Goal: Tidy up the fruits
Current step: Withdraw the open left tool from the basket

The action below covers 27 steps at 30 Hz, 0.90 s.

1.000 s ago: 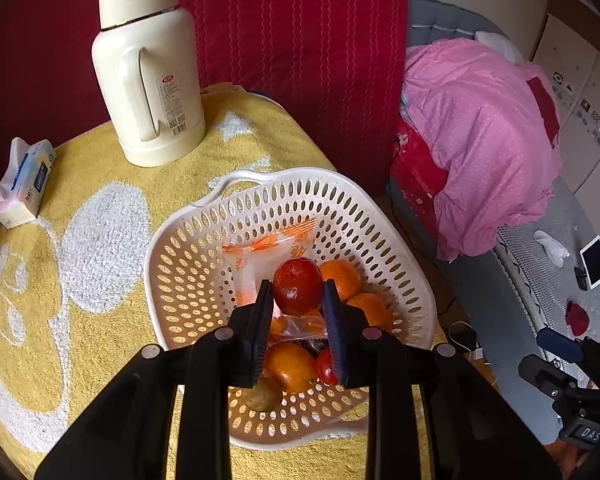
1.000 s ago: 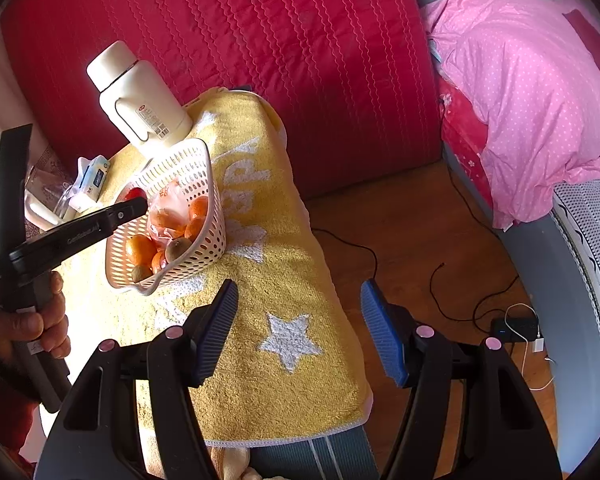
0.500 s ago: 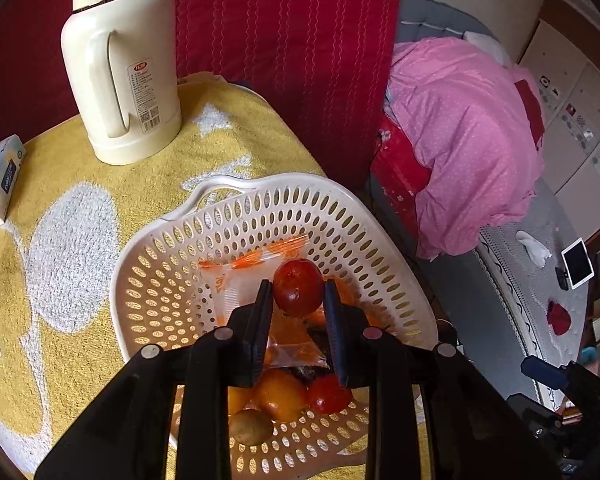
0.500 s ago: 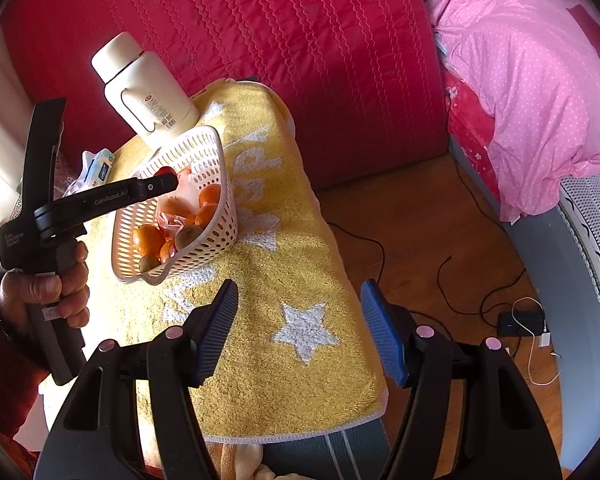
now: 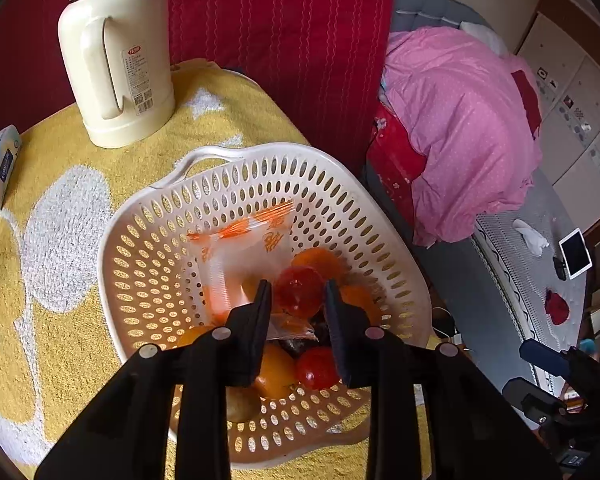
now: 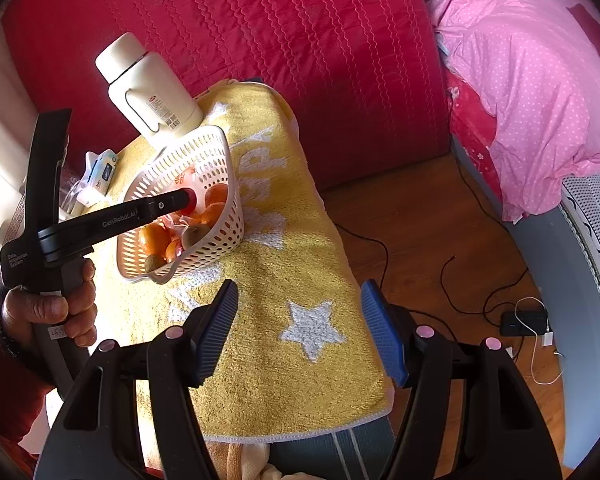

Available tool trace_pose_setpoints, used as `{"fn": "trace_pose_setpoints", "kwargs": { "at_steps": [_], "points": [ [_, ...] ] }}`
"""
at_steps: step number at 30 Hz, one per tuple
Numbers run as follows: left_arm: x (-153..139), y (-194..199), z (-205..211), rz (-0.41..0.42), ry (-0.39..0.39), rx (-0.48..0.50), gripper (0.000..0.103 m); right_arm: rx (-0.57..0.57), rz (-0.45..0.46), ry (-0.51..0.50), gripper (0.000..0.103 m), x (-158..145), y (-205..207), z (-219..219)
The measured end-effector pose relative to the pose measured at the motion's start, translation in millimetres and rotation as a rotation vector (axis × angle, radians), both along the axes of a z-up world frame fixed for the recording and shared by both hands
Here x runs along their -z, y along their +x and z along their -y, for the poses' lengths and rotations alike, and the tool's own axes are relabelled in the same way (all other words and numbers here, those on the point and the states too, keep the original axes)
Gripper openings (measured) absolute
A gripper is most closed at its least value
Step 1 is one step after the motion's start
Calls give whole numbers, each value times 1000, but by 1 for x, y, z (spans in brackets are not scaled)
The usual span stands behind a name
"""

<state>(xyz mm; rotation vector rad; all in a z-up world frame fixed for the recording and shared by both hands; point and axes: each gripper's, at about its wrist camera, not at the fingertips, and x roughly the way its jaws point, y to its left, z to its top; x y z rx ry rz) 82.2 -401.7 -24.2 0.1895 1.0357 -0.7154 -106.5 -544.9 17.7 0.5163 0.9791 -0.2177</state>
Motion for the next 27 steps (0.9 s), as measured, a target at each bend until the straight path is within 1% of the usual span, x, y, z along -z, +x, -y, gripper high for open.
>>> {"fn": "trace_pose_setpoints", "kwargs": {
  "at_steps": [2,4,6,9,10,12,13,14,15,17,19,21,27],
  "points": [
    [-2,-1,-4,2,-1,-9,28,0,4,-2,65,-1,0,0],
    [-5,-2,-9,5,-2,-20,31,-2,9,-3,65,-3,-1,-1],
    [-8,-2,-15,12,-7,-35,48,-6,15,-3,65,-5,0,-2],
    [-13,-5,-24,20,-5,-52,50,-16,25,-3,65,-7,1,-5],
    [-15,-6,-26,22,-2,-60,55,-21,29,-3,65,-8,1,-6],
    [-22,-9,-33,41,2,-84,72,-32,39,-3,65,-11,3,-8],
    [-25,-11,-37,54,8,-98,76,-37,45,-4,65,-12,4,-9],
    [-29,-13,-39,65,17,-111,84,-42,51,-4,66,-14,4,-10],
    [-33,-15,-42,77,29,-125,87,-48,57,-4,70,-16,5,-11],
    [-40,-19,-47,99,49,-145,87,-54,74,-6,74,-20,6,-14],
    [-47,-24,-52,120,68,-162,87,-66,88,-8,75,-25,8,-17],
    [-56,-30,-58,148,85,-179,87,-75,103,-9,80,-30,9,-20],
    [-82,-49,-72,244,134,-215,87,-103,144,-20,86,-46,10,-28]
  ]
}}
